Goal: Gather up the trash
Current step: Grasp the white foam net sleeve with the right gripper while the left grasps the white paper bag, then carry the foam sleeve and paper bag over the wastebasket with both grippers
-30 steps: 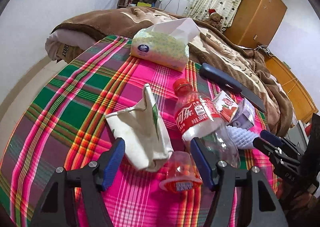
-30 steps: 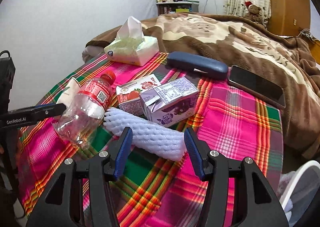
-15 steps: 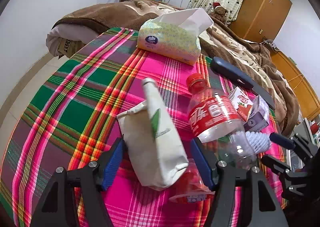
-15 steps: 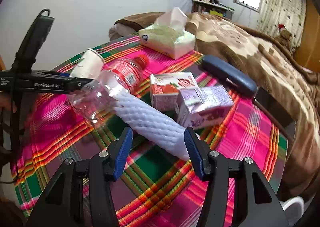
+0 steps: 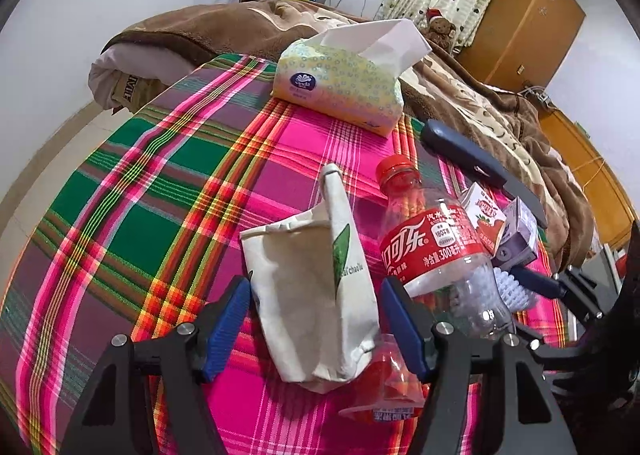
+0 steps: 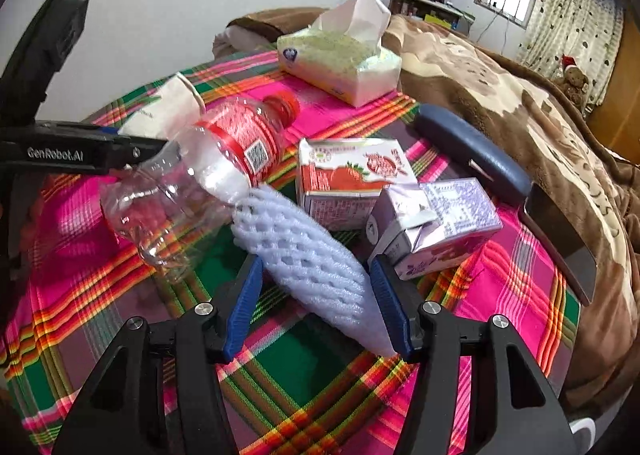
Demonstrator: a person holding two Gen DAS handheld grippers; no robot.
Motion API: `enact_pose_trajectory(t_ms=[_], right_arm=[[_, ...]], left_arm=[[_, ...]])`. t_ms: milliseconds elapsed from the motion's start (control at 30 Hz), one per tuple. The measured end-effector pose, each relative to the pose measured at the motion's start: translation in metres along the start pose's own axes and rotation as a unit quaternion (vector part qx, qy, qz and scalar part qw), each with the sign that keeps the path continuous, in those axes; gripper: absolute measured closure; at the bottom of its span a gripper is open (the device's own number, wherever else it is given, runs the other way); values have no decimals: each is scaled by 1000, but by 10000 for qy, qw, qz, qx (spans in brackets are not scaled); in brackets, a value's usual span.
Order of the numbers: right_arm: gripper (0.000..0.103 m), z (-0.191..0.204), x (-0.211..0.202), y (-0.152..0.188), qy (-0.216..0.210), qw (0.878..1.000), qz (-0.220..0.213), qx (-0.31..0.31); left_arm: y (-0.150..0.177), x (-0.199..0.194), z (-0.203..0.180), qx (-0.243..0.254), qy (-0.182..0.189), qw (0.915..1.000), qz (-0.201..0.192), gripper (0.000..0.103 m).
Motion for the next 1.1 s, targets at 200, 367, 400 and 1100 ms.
enact_pose_trajectory(t_ms=[200, 367, 400, 1100], right_arm=[[46, -5, 2, 0, 237, 9994, 73, 238], [61, -12, -3, 1, 255, 9984, -16, 503], [63, -13, -4, 1, 255, 9981, -27, 556], [72, -32, -51, 18, -8, 9827, -634, 1738]], left_arm=[[3, 1, -7, 60, 106, 9999, 46, 46], [4, 0, -9, 61, 103, 9999, 35, 53], [5, -1, -10, 61, 136, 9999, 27, 54], [13, -66, -49, 391, 295, 9978, -442, 55]])
Point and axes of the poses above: each gripper's, at about its wrist camera, not at the fingertips, and x roughly the way its jaws point, z to its left, y to its underside, the point moved 9 cm from there along x, roughly the way its jaws point
